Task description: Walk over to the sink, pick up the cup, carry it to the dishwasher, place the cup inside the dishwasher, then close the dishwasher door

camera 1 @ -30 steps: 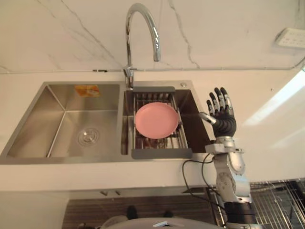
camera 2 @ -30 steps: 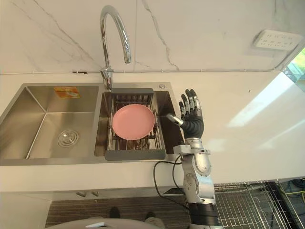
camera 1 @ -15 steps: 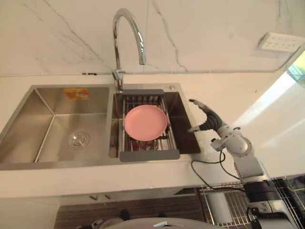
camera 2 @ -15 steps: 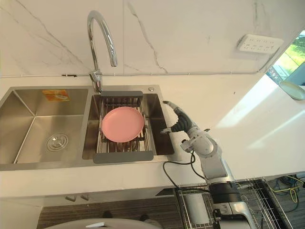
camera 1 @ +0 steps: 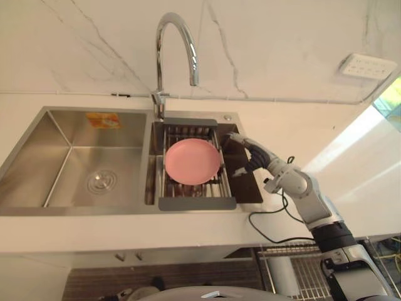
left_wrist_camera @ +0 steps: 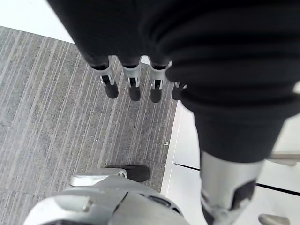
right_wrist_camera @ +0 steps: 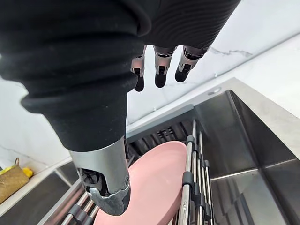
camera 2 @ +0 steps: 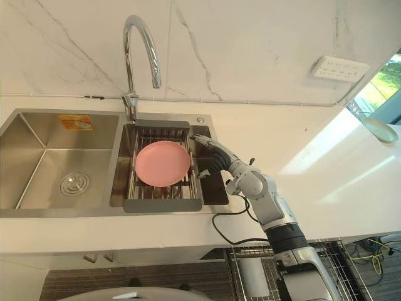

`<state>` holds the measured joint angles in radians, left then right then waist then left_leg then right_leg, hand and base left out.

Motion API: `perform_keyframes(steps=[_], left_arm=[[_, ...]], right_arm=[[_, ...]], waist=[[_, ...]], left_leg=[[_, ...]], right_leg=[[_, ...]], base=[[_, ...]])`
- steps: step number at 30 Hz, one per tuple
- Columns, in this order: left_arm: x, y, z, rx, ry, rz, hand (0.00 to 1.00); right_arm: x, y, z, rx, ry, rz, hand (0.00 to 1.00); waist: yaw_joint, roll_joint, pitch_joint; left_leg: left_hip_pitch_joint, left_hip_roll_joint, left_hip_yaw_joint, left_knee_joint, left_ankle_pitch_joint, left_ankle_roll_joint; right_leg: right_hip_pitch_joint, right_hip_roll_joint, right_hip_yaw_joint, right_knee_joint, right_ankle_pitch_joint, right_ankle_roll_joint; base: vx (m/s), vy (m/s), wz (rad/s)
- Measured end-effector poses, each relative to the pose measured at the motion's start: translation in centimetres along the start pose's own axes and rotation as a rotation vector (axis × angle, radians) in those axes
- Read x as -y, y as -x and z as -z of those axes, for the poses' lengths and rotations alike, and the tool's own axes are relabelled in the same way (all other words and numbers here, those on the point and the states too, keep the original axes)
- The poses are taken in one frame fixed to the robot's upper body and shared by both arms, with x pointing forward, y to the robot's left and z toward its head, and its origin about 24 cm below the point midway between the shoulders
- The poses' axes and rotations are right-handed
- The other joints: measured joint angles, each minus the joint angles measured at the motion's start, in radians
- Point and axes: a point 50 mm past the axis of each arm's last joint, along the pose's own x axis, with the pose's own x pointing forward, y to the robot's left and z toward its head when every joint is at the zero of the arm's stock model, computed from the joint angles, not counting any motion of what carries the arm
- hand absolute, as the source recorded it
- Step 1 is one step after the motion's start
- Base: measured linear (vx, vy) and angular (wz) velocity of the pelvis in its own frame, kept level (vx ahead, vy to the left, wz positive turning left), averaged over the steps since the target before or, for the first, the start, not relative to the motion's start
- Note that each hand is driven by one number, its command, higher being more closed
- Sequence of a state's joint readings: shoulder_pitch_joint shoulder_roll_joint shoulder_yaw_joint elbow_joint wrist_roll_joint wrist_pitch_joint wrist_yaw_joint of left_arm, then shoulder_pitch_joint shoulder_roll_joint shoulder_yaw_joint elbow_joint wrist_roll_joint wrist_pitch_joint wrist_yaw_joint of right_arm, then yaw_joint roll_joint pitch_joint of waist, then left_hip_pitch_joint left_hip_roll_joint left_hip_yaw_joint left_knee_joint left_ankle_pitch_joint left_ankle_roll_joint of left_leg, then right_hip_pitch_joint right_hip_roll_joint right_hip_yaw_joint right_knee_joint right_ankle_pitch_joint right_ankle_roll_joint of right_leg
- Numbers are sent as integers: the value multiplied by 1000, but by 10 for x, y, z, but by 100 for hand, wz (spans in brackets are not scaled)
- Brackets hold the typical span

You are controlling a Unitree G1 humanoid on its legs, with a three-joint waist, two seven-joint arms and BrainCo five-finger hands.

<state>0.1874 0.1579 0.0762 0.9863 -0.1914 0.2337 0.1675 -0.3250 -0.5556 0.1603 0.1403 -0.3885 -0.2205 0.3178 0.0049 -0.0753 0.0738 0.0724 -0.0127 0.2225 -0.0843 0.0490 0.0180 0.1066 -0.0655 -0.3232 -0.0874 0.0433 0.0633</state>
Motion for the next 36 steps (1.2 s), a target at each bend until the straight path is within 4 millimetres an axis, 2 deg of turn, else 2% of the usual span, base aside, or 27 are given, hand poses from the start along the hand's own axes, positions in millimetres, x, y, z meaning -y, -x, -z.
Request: perform_keyframes(steps=[10, 16, 20, 27, 31, 36], left_arm=[[1, 1, -5, 19, -3, 6, 0], [1, 1, -5, 20, -7, 8, 0], [2, 1, -6, 24, -9, 14, 0], [3, 1, -8, 19, -28, 16, 0], [4, 1, -11, 27, -48, 25, 0], [6, 2, -12, 35, -64, 31, 0]], right_arm=[[-30, -7, -5, -2, 167, -168, 0], [-27, -11, -4, -17, 224, -169, 0], [-35, -17, -10, -4, 281, -188, 0], [-54, -28, -8, -31, 317, -225, 0], [-71, -29, 4, -94, 315, -281, 0], [-77, -33, 5, -94, 354, -257, 0]], waist=[[18, -6, 3], [21, -6, 6], [27, -6, 10], [44, -2, 25], [52, -1, 31], [59, 2, 39]], left_leg=[[0, 0, -6, 0, 4, 3], [-1, -2, -23, -1, 8, 5], [-1, -2, -26, -1, 8, 4], [-1, -2, -32, -1, 8, 4], [-2, -5, -44, -1, 9, 5], [0, -8, -59, -1, 10, 6]], right_leg=[[3, -2, -25, 0, 2, -2], [10, -3, -43, 0, 1, -2], [12, -3, -46, 0, 0, -1], [15, -4, -52, 0, -1, -1], [21, -5, -66, 0, -1, -1], [30, -8, -80, 0, -4, 2]], base=[[2, 4, 1], [7, 21, 8], [1, 5, 1], [3, 6, 1], [18, 16, 8], [18, 24, 10]])
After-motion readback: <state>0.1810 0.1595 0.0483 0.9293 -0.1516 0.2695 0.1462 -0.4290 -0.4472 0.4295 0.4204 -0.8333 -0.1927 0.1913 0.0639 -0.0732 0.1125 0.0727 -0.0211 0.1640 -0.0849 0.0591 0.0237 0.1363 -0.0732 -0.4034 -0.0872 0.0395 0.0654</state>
